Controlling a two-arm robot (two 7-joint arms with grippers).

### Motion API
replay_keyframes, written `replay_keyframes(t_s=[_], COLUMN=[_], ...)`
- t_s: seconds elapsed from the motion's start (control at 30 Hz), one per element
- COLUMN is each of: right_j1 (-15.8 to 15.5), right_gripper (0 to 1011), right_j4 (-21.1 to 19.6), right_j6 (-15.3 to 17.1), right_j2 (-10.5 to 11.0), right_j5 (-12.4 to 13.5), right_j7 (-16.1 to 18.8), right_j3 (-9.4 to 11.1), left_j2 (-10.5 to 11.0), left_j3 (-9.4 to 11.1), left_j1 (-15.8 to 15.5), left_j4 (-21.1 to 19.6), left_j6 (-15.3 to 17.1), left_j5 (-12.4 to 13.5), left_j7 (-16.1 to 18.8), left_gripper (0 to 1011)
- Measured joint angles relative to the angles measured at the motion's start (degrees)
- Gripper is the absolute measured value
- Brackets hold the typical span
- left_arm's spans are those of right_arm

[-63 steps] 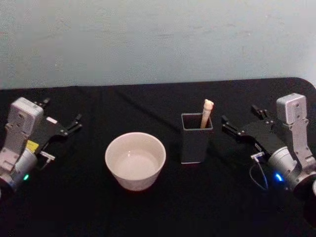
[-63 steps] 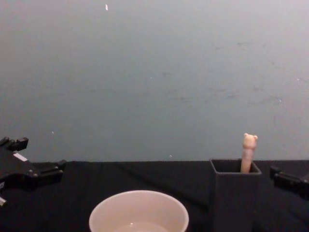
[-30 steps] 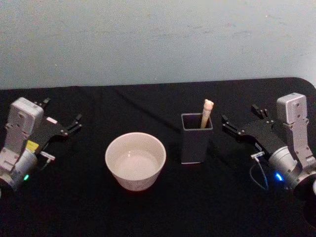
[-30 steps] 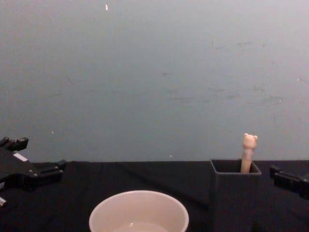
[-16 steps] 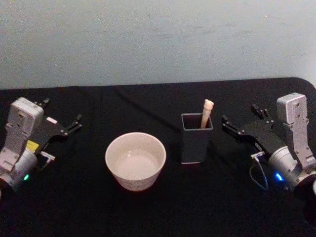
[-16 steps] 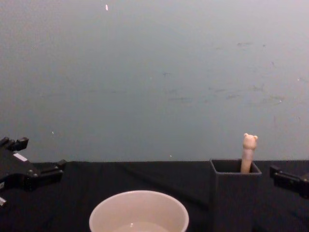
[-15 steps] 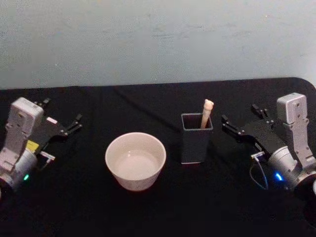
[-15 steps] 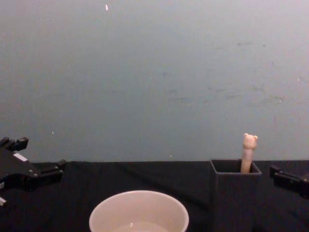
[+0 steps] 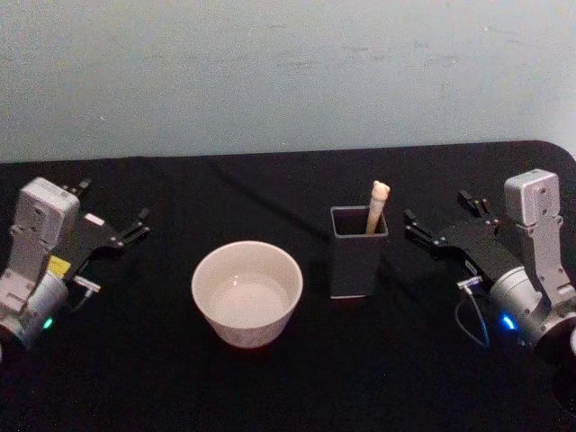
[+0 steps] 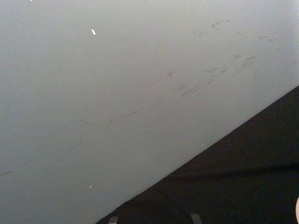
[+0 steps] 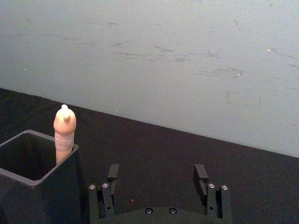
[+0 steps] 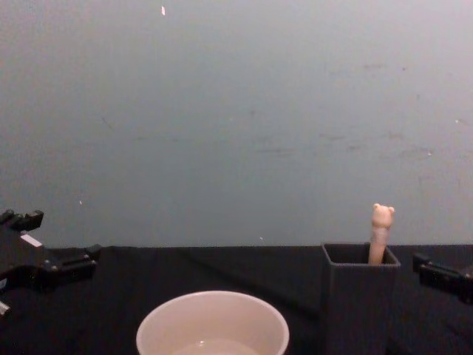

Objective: Pick up the stirring spoon with one hand, stir inside the cup, then place it back in its original position.

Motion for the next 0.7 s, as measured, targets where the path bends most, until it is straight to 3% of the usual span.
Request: replay_keyframes(t_s=[0.7], right_j1=[0.00], right_gripper=[1000], right_j4=[0.00], right_j6=[0.00], right_j2=[0.00], right_j5=[0.00], right_j7=[0.00], right_j3=[0.00], left_j2=[0.00], left_j3=[0.00], left_j1=[0.00], left_j4=[0.00], left_j6=[0.00], left_j5=[0.00], left_j7=[0.00], left_gripper=[1001])
